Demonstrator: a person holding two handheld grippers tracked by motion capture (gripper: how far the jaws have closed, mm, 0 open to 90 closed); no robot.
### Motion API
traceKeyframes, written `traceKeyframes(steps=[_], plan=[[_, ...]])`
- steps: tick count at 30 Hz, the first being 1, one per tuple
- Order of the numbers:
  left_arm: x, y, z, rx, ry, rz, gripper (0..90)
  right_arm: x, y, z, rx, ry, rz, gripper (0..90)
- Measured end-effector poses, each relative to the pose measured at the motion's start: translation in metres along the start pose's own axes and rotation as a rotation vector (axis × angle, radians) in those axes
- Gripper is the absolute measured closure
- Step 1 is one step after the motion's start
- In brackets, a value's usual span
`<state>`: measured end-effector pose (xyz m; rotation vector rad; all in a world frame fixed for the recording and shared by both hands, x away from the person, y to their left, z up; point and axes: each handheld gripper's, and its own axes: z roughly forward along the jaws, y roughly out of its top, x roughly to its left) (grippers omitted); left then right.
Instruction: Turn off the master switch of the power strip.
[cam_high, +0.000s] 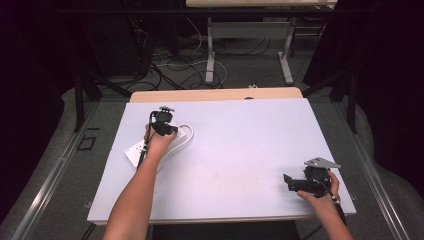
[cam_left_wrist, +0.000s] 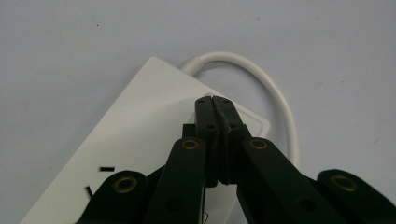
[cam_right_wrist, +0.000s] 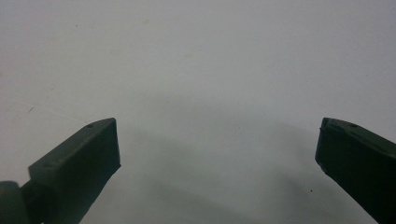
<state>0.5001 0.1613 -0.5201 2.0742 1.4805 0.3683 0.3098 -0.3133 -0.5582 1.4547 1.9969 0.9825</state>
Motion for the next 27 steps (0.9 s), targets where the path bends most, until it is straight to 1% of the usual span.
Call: traceKeyframes(steps=[3, 4, 5, 6, 9, 11, 13, 14, 15, 16, 17, 18, 19, 22, 23, 24, 25, 26, 27], plan=[[0.000, 0.000, 0.000, 0.001, -0.002, 0.000, 90.0, 0.000, 0.000, 0.001, 0.001, -0.006, 0.001, 0.0], [-0.001, 0.000, 0.000, -0.005, 0.004, -0.001, 90.0, 0.000, 0.000, 0.001, 0.002, 0.000, 0.002, 0.0], [0.000, 0.000, 0.000, -0.005, -0.006, 0.003, 90.0, 0.000, 0.000, 0.001, 0.005, 0.002, 0.004, 0.0], [0.000, 0.001, 0.000, -0.004, -0.006, 0.011, 90.0, 0.001, 0.000, 0.001, 0.005, 0.001, 0.004, 0.0], [-0.003, 0.001, 0.001, -0.005, -0.018, 0.000, 90.0, 0.001, 0.000, 0.002, 0.004, 0.000, 0.001, 0.0], [-0.004, 0.002, 0.002, -0.004, -0.018, 0.014, 90.0, 0.001, 0.000, 0.002, 0.004, 0.000, -0.001, 0.0], [-0.005, 0.002, 0.002, -0.001, -0.018, 0.008, 90.0, 0.001, 0.000, 0.002, 0.005, 0.001, -0.001, 0.0], [-0.006, 0.003, 0.002, 0.005, -0.010, 0.010, 90.0, 0.001, 0.000, 0.002, 0.005, 0.002, 0.000, 0.0], [-0.006, 0.003, 0.002, 0.005, -0.010, 0.010, 90.0, 0.001, 0.000, 0.001, 0.003, 0.002, -0.001, 0.0], [-0.008, 0.004, 0.002, 0.017, 0.008, 0.012, 90.0, 0.001, 0.000, 0.001, 0.002, 0.002, -0.001, 0.0], [-0.009, 0.004, 0.002, 0.017, 0.015, 0.019, 90.0, 0.001, 0.000, 0.001, 0.002, 0.002, -0.002, 0.0], [-0.009, 0.004, 0.002, 0.017, 0.015, 0.019, 90.0, 0.001, 0.000, 0.001, 0.002, 0.002, -0.002, 0.0], [-0.011, 0.004, 0.003, 0.024, 0.026, 0.029, 90.0, 0.001, 0.000, 0.002, 0.004, 0.003, -0.002, 0.0], [-0.012, 0.005, 0.004, 0.031, 0.036, 0.028, 90.0, 0.001, -0.001, 0.002, 0.008, 0.001, -0.008, 0.0], [-0.014, 0.005, 0.005, 0.037, 0.050, 0.044, 90.0, 0.001, -0.001, 0.002, 0.006, 0.002, -0.009, 0.0], [-0.014, 0.005, 0.005, 0.037, 0.050, 0.044, 90.0, 0.001, -0.001, 0.002, 0.007, 0.003, -0.010, 0.0], [-0.016, 0.005, 0.005, 0.040, 0.059, 0.047, 90.0, 0.001, -0.001, 0.002, 0.007, 0.004, -0.010, 0.0], [-0.017, 0.005, 0.005, 0.044, 0.067, 0.056, 90.0, 0.002, -0.001, 0.002, 0.009, 0.005, -0.010, 0.0], [-0.018, 0.004, 0.006, 0.034, 0.072, 0.055, 90.0, 0.002, -0.001, 0.002, 0.010, 0.007, -0.008, 0.0]])
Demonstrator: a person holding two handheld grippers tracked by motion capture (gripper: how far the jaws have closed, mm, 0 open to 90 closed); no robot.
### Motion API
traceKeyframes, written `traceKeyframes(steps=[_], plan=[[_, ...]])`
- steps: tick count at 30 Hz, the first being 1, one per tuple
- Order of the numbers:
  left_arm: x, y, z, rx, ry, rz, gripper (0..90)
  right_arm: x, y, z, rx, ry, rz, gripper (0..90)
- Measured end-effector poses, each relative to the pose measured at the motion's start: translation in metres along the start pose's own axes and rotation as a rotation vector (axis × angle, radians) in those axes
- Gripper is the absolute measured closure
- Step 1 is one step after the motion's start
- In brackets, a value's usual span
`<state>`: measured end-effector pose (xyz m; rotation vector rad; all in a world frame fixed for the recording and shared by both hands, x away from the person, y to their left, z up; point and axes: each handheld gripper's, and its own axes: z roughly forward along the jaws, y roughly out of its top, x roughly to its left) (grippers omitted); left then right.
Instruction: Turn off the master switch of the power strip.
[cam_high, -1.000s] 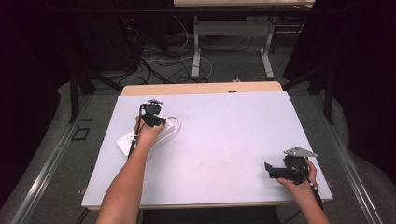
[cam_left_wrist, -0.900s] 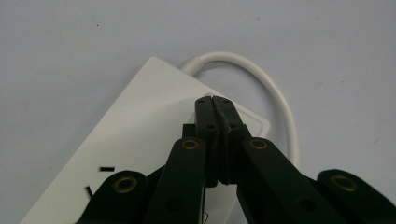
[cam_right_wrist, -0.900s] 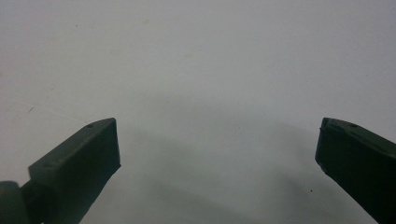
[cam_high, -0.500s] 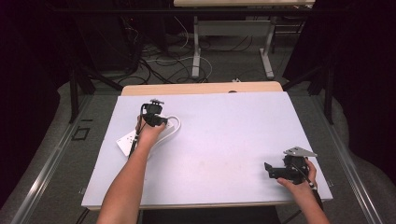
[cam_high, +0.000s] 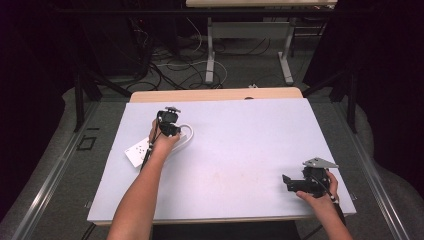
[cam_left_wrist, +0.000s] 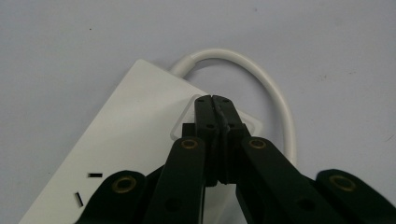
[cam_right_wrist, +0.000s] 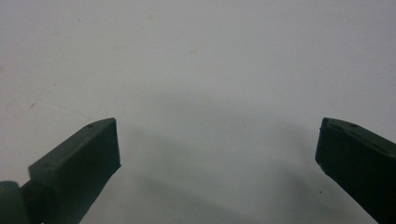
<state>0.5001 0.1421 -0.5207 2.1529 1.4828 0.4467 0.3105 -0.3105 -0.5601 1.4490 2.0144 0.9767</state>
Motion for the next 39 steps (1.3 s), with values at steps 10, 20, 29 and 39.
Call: traceKeyframes(steps=[10, 20, 29, 39], plan=[[0.008, 0.000, -0.004, -0.007, -0.048, -0.063, 90.0, -0.002, 0.000, -0.003, -0.011, -0.007, 0.006, 0.0], [0.019, -0.001, -0.008, -0.018, -0.050, -0.072, 90.0, -0.001, 0.001, -0.002, -0.009, -0.006, 0.009, 0.0], [0.021, -0.001, -0.010, -0.024, -0.059, -0.090, 89.9, -0.002, 0.001, -0.002, -0.009, -0.005, 0.004, 0.0], [0.019, -0.001, -0.010, -0.031, -0.078, -0.083, 78.3, -0.002, 0.001, -0.002, -0.010, -0.005, 0.005, 0.0]])
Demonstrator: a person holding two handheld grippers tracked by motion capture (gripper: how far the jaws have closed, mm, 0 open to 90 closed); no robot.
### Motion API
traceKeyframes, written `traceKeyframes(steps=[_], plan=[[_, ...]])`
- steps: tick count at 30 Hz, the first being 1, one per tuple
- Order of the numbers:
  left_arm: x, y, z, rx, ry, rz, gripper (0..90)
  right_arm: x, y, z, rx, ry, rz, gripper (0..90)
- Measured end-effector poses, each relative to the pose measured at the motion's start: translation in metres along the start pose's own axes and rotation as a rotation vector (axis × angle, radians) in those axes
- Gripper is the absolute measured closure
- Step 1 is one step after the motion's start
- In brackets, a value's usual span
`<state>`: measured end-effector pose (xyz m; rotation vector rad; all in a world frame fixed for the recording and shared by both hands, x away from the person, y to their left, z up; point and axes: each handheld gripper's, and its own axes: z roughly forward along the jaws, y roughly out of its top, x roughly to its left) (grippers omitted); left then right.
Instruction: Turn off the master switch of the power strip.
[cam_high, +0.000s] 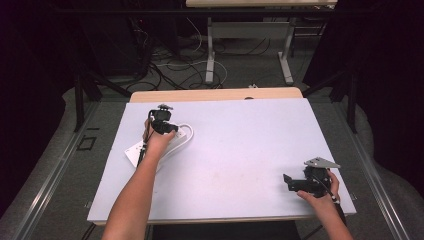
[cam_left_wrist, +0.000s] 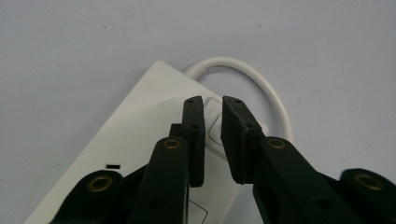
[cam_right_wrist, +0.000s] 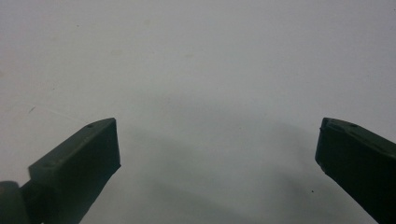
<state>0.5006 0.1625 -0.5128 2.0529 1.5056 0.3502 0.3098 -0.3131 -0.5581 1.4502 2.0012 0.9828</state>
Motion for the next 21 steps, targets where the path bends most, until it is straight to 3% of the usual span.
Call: traceKeyframes(steps=[11, 16, 17, 21], plan=[[-0.0059, -0.0001, -0.0004, 0.000, -0.018, 0.018, 62.7, 0.0003, 0.0003, -0.0004, -0.008, -0.002, -0.003, 0.0], [-0.0069, -0.0001, -0.0017, -0.004, -0.002, 0.033, 55.1, 0.0007, 0.0006, -0.0008, -0.012, -0.004, 0.005, 0.0], [-0.0078, -0.0004, -0.0020, -0.011, -0.004, 0.018, 55.1, 0.0007, 0.0006, -0.0008, -0.012, -0.004, 0.005, 0.0], [-0.0070, -0.0006, -0.0051, -0.020, 0.004, 0.046, 47.7, 0.0003, 0.0007, -0.0014, -0.013, -0.008, 0.004, 0.0]])
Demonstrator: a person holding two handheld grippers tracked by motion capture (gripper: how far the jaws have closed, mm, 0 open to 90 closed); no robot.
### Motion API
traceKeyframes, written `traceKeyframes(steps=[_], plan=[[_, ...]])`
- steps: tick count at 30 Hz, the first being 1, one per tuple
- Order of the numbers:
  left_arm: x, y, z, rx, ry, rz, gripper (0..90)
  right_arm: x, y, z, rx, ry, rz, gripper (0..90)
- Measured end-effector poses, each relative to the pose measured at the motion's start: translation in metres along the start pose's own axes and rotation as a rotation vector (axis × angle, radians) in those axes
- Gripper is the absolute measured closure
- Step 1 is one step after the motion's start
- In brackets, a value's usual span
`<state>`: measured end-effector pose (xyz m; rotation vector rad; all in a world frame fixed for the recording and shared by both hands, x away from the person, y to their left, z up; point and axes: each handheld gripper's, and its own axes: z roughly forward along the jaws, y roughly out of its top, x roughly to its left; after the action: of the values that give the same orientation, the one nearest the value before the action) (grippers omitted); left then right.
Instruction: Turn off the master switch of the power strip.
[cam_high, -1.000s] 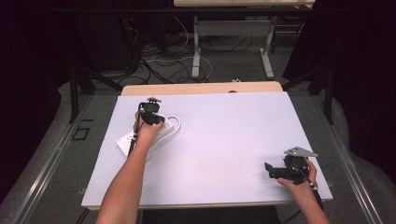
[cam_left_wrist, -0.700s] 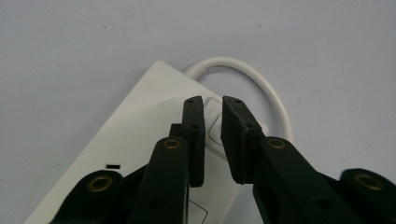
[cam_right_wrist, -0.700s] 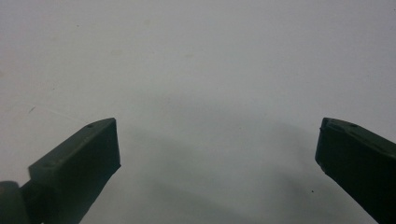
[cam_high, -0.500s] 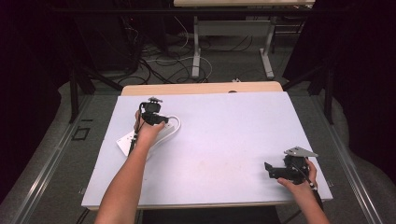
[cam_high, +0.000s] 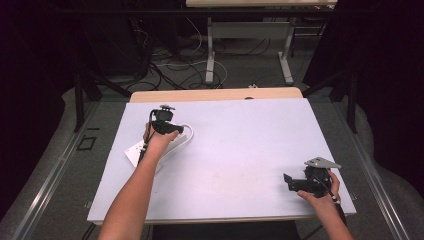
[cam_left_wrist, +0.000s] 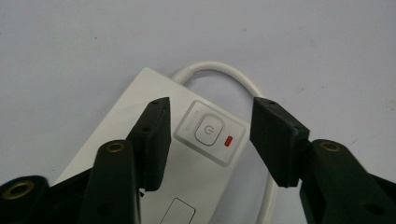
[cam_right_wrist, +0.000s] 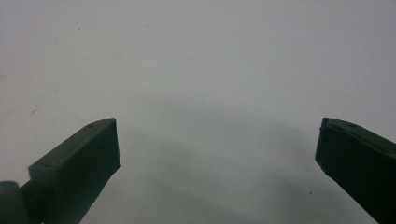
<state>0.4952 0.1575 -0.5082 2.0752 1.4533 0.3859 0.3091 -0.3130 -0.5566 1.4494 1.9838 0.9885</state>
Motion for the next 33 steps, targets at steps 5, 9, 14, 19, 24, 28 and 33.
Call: traceKeyframes(steps=[5, 9, 14, 19, 24, 28, 33], plan=[[0.000, 0.001, -0.006, -0.030, -0.003, -0.005, 39.0, 0.000, 0.000, -0.001, 0.003, 0.003, 0.001, 0.0], [0.000, 0.000, -0.011, -0.048, -0.009, 0.003, 36.4, -0.001, 0.000, -0.001, -0.002, 0.002, -0.002, 0.0], [-0.001, -0.001, -0.017, -0.055, -0.008, 0.017, 34.9, 0.000, 0.000, -0.001, -0.001, 0.001, -0.003, 0.0], [0.000, -0.002, -0.027, -0.064, -0.021, 0.024, 31.0, 0.000, 0.000, -0.001, -0.005, 0.003, -0.003, 0.0], [-0.001, -0.003, -0.035, -0.068, -0.039, 0.015, 22.2, -0.001, 0.000, -0.002, -0.009, 0.001, -0.012, 0.0], [-0.002, -0.004, -0.041, -0.078, -0.064, 0.007, 13.6, 0.000, 0.000, -0.002, -0.008, -0.002, -0.005, 0.0], [-0.007, -0.004, -0.048, -0.091, -0.099, 0.024, 3.8, -0.001, 0.000, -0.002, -0.018, -0.008, -0.005, 0.0]])
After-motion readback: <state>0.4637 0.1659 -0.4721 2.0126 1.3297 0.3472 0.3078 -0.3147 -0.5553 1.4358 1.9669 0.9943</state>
